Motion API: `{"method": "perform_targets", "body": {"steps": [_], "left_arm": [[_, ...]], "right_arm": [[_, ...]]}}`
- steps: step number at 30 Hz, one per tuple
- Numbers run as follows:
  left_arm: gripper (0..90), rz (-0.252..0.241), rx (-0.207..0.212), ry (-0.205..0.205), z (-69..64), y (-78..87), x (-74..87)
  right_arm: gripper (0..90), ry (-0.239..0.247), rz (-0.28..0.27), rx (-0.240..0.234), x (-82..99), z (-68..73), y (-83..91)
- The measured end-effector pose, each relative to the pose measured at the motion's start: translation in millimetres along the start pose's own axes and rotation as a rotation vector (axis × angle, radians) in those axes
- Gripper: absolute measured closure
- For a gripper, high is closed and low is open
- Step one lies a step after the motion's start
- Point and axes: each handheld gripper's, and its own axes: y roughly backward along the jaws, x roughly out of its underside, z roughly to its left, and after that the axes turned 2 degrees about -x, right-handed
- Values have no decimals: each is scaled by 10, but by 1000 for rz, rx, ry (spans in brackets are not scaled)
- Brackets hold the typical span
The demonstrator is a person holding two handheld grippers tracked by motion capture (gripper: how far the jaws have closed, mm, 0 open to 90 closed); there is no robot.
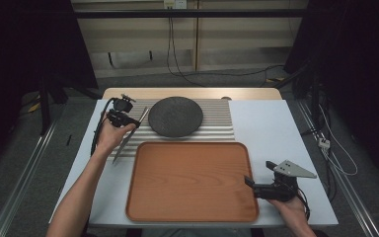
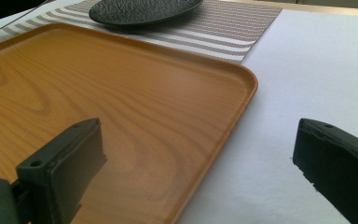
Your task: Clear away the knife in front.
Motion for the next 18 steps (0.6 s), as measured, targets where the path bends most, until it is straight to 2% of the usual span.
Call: {"method": "perform_targets", "body": {"steps": [5,14,18], "left_arm": [[800,0,20,-24,-139,95,-9],[800,-26,43,-20,-364,232,37],[800,-19,55,-20,-455,251,78]], "right_arm": [[15,3,1,1,-2,1,-1],[15,2,-2,1,0,5,9],[16,1,-2,4,-1,7,11]]}}
